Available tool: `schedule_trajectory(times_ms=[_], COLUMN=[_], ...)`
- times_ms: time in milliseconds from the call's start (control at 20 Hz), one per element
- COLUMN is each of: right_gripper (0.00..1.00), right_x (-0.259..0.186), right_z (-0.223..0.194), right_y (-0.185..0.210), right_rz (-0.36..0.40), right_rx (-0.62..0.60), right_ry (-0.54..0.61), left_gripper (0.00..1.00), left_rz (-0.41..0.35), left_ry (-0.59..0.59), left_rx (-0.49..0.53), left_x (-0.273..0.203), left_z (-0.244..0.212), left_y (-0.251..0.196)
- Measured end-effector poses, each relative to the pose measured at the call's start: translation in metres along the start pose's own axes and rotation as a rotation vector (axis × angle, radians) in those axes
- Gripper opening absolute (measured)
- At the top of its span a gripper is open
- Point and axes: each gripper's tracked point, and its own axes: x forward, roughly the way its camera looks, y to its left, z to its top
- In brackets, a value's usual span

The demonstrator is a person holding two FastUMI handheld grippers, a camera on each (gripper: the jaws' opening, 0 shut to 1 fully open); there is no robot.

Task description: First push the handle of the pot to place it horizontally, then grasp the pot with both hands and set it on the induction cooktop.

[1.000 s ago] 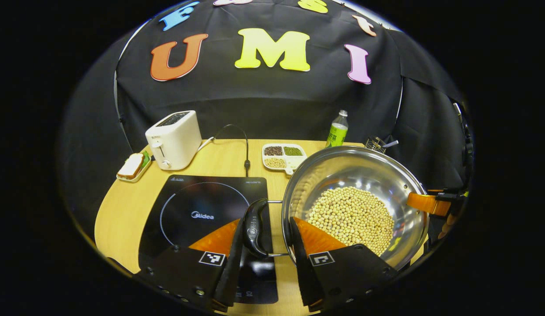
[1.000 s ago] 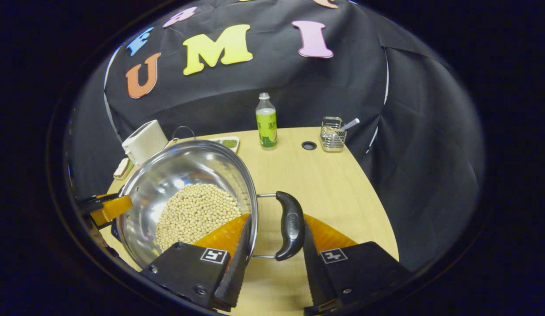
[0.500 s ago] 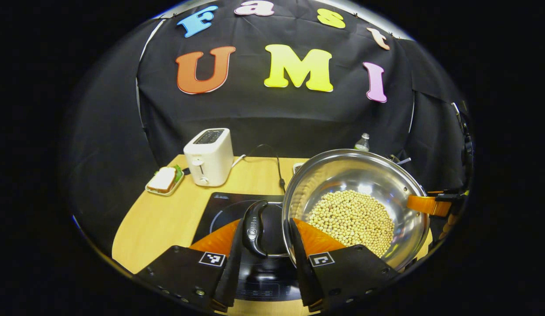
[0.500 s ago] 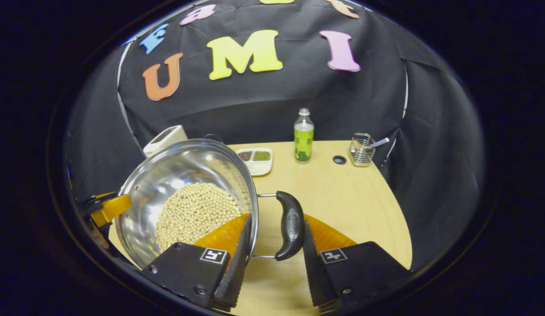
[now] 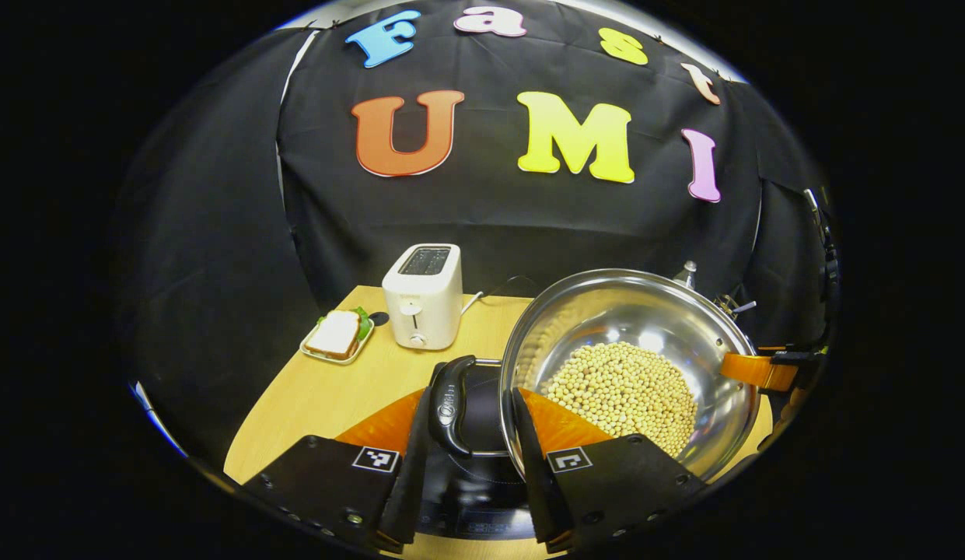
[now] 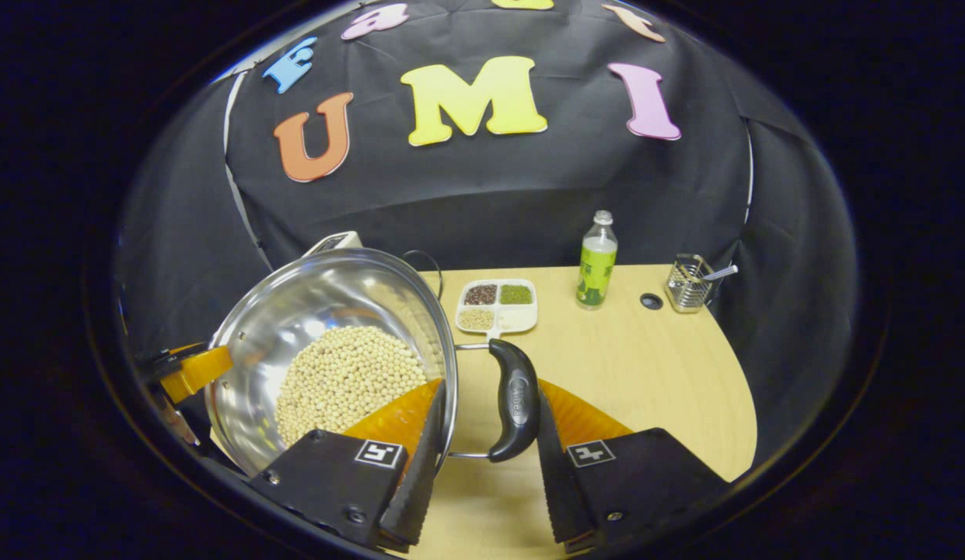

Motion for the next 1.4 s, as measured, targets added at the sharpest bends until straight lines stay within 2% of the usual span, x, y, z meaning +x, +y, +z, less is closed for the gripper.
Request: schedule_trajectory(times_ms=[350, 800, 850, 950, 1050, 1100, 1150, 1400], right_gripper=[0.61, 0.61, 0.61, 0.61, 0.63, 0.63, 0.63, 0.65], right_x=[0.054, 0.111, 0.114, 0.110, 0.112, 0.114, 0.114, 0.114], right_z=[-0.026, -0.070, -0.064, -0.061, -0.062, -0.061, -0.062, -0.061], right_y=[0.040, 0.058, 0.059, 0.058, 0.061, 0.061, 0.060, 0.058], right_rz=[0.010, -0.003, -0.018, -0.035, -0.027, -0.025, -0.023, -0.023], right_rx=[0.032, 0.043, 0.041, 0.012, 0.033, 0.031, 0.029, 0.022], right_ry=[0.090, 0.183, 0.133, 0.098, 0.082, 0.077, 0.071, 0.064], left_gripper=[0.54, 0.55, 0.55, 0.55, 0.54, 0.64, 0.55, 0.59], left_rz=[0.048, 0.097, 0.091, 0.076, 0.066, 0.070, 0.073, 0.084], left_ry=[0.063, 0.166, 0.153, 0.149, 0.122, 0.106, 0.110, 0.077], left_rx=[-0.020, -0.050, -0.055, -0.083, -0.083, -0.077, -0.070, -0.041], left_x=[0.046, 0.091, 0.096, 0.094, 0.087, 0.085, 0.085, 0.086], left_z=[-0.021, -0.057, -0.057, -0.067, -0.066, -0.062, -0.062, -0.067], left_y=[0.046, 0.058, 0.057, 0.064, 0.069, 0.071, 0.069, 0.060])
